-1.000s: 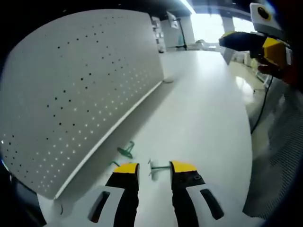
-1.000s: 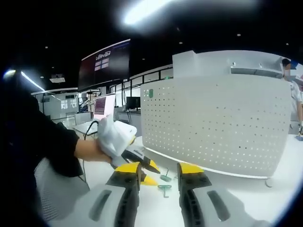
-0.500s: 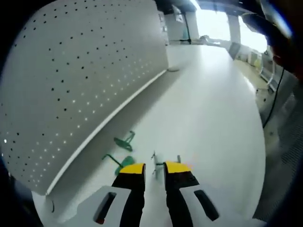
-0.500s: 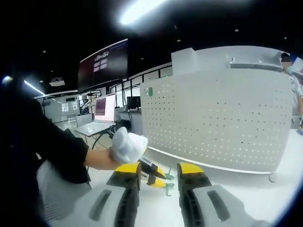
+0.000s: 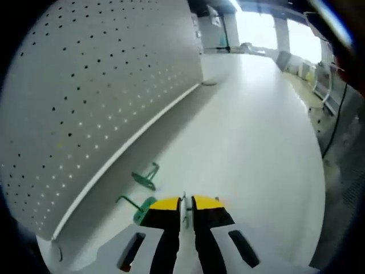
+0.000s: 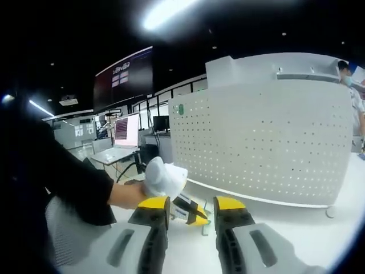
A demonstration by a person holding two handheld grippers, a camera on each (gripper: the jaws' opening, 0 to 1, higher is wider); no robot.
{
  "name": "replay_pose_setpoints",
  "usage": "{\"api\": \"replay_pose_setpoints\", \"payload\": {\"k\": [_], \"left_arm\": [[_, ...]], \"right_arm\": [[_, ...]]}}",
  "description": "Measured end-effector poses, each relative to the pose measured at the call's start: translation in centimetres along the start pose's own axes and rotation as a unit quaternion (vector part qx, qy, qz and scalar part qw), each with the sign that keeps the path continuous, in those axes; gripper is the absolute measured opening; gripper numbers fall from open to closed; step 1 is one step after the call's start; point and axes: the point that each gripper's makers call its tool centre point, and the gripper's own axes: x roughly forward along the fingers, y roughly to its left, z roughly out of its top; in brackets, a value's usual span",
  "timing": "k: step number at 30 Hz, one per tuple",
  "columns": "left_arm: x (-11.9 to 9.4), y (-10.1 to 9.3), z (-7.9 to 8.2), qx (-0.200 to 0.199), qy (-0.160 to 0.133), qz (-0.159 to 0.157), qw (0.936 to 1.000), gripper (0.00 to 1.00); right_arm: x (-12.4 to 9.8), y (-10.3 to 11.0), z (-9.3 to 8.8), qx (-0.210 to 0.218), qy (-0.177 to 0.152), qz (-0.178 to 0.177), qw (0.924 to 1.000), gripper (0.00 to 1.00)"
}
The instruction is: Insert the hook assembly into the mounting plate slot until the hook locks in place.
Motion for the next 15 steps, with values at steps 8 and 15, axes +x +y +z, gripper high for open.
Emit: {"api": "replay_pose_setpoints", "payload": {"k": [8,15], "left_arm": [[0.21,0.2,-0.35,0.005,0.009,0.0,0.9999,0.03],[-0.29,0.25,-0.36,0.003,0.007,0.002,1.0,0.02]], "right_arm": [[-0.02,-0.01,-0.04,0.002,0.001,0.0,1.0,0.29],[-0.01,0.09,-0.06,0.001,0.002,0.001,1.0,0.29]]}}
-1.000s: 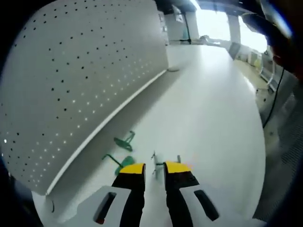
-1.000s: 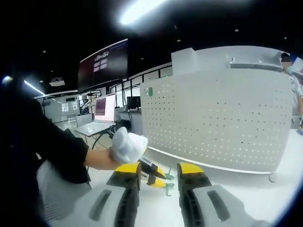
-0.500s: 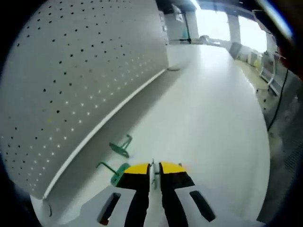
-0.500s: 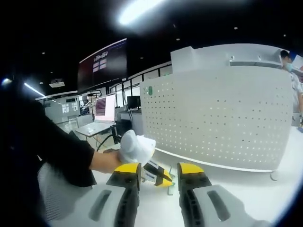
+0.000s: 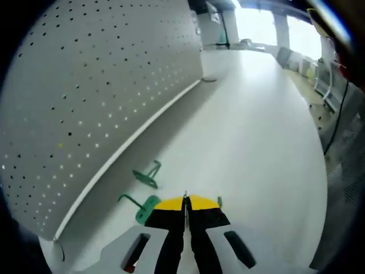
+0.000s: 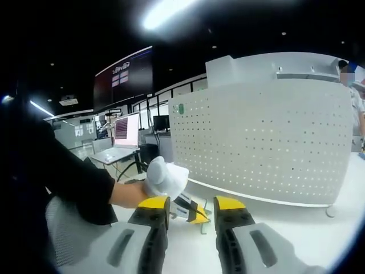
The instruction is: Insert the hook assembly into the mounting plate slot until the hook locks in place.
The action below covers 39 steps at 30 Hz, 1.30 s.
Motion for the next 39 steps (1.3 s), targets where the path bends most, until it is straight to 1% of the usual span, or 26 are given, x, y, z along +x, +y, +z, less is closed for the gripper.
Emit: {"api": "replay_pose_setpoints", "payload": {"k": [5,9,10,13,16,17,21,26,29,30,34,37,38,39], "left_arm": [[-1.4,0.3,0.5,-0.013,-0.016,0.006,0.9998,0.01],[-2.8,0.4,1.1,-0.035,-0.037,0.01,0.9986,0.01],[-3.1,0.4,1.2,-0.042,-0.043,0.01,0.9981,0.01],[-3.8,0.3,1.4,-0.048,-0.05,0.01,0.9975,0.01],[-5.0,0.0,2.1,-0.053,-0.068,0.007,0.9962,0.01],[-5.7,-0.1,2.5,-0.056,-0.079,0.008,0.9953,0.01],[-7.9,-0.3,3.3,-0.07,-0.105,0.014,0.992,0.01],[-10.7,-0.7,3.7,-0.086,-0.137,0.024,0.9865,0.01],[-12.3,-1.5,3.8,-0.1,-0.157,0.017,0.9823,0.01],[-12.9,-1.9,3.9,-0.105,-0.164,0.016,0.9807,0.01],[-14.9,-2.6,3.9,-0.108,-0.18,0.02,0.9776,0.01],[-16.5,-3.0,3.7,-0.111,-0.193,0.021,0.9747,0.01],[-16.6,-3.0,3.7,-0.112,-0.195,0.02,0.9743,0.01],[-17.2,-3.4,3.8,-0.111,-0.203,0.017,0.9729,0.01]], "right_arm": [[0.1,0.3,0.0,-0.003,0.001,0.005,1.0,0.29],[0.2,0.5,-0.1,-0.006,0.003,0.01,0.9999,0.29],[0.2,0.6,-0.1,-0.007,0.004,0.011,0.9999,0.29],[0.2,0.7,-0.1,-0.009,0.004,0.014,0.9999,0.29],[0.2,0.9,-0.1,-0.01,0.004,0.016,0.9998,0.29],[0.2,0.9,-0.1,-0.01,0.004,0.017,0.9998,0.29],[0.3,1.3,-0.1,-0.012,0.002,0.025,0.9996,0.29],[0.2,1.7,0.3,-0.013,-0.003,0.035,0.9993,0.29],[0.1,1.7,0.6,-0.012,-0.01,0.037,0.9992,0.29],[0.0,1.7,0.7,-0.01,-0.012,0.038,0.9992,0.29],[-0.6,1.8,1.9,-0.013,-0.027,0.042,0.9986,0.28],[-0.7,2.1,2.7,-0.021,-0.029,0.054,0.9979,0.28],[-0.6,2.2,2.8,-0.023,-0.028,0.057,0.9977,0.28],[-0.5,2.5,2.9,-0.026,-0.025,0.065,0.9972,0.28]]}}
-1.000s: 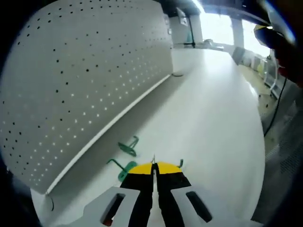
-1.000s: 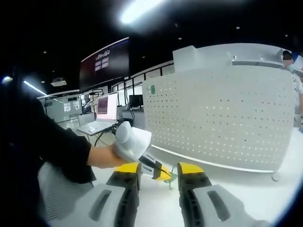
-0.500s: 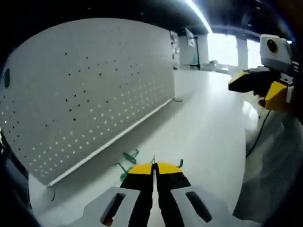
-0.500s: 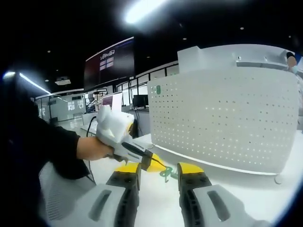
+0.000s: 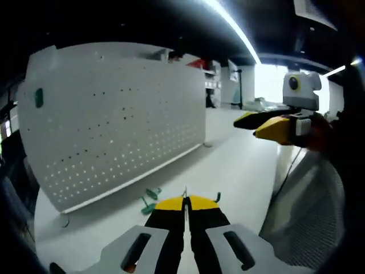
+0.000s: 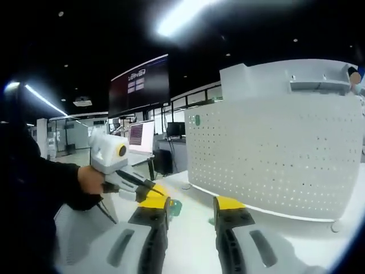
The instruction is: Insert the hook assembly into the mounting plate slot until the hook locks in place.
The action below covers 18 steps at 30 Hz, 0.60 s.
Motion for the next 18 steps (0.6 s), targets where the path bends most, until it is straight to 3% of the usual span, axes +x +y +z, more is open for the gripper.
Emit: {"api": "replay_pose_setpoints", "payload": {"k": [3,9,18], "left_arm": [[-0.6,-1.2,0.5,0.009,-0.015,-0.024,0.9996,0.01],[-1.2,-4.4,1.2,0.029,-0.041,-0.105,0.9932,0.01],[-1.8,-6.1,1.4,0.032,-0.056,-0.146,0.9872,0.01]], "right_arm": [[0.4,1.0,0.0,-0.005,0.003,0.025,0.9997,0.29],[0.7,2.9,-0.5,-0.013,0.016,0.068,0.9975,0.28],[0.3,3.0,-1.8,0.006,0.038,0.105,0.9937,0.26]]}}
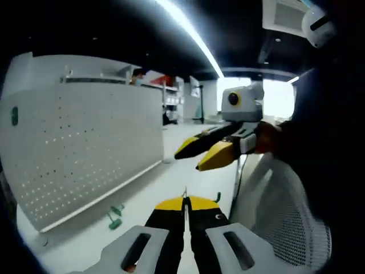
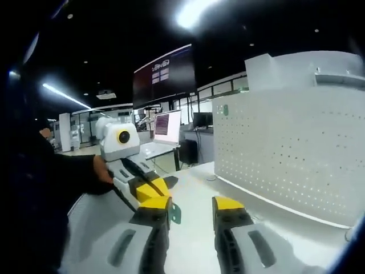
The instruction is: Insert the hook assembly into the mounting plate slot until the hook locks in place.
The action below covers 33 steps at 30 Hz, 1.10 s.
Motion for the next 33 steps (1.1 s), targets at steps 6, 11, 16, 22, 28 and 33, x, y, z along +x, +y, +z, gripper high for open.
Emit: {"api": "replay_pose_setpoints", "payload": {"k": [6,11,16,22,28,33], "left_arm": [[-0.1,0.0,0.2,-0.025,-0.021,-0.006,0.9994,0.01],[-0.6,0.5,0.8,-0.045,-0.039,0.004,0.9982,0.01],[-2.0,0.1,2.8,-0.052,-0.069,-0.008,0.9962,0.01],[-3.7,-1.3,4.3,-0.049,-0.076,-0.027,0.9955,0.01],[-4.9,-2.5,5.3,-0.051,-0.086,-0.044,0.994,0.01],[-5.7,-3.1,6.4,-0.062,-0.114,-0.055,0.99,0.01]], "right_arm": [[-0.3,1.4,-0.2,0.001,0.005,0.043,0.9991,0.23],[-0.6,4.5,0.9,-0.019,-0.008,0.133,0.991,0.2],[-0.7,7.5,1.6,-0.055,0.0,0.214,0.9752,0.16],[-1.0,9.7,2.5,-0.064,0.0,0.271,0.9606,0.14],[-1.0,10.4,3.5,-0.063,-0.007,0.301,0.9514,0.11],[-1.6,11.6,4.3,-0.044,-0.018,0.336,0.9405,0.07]]}}
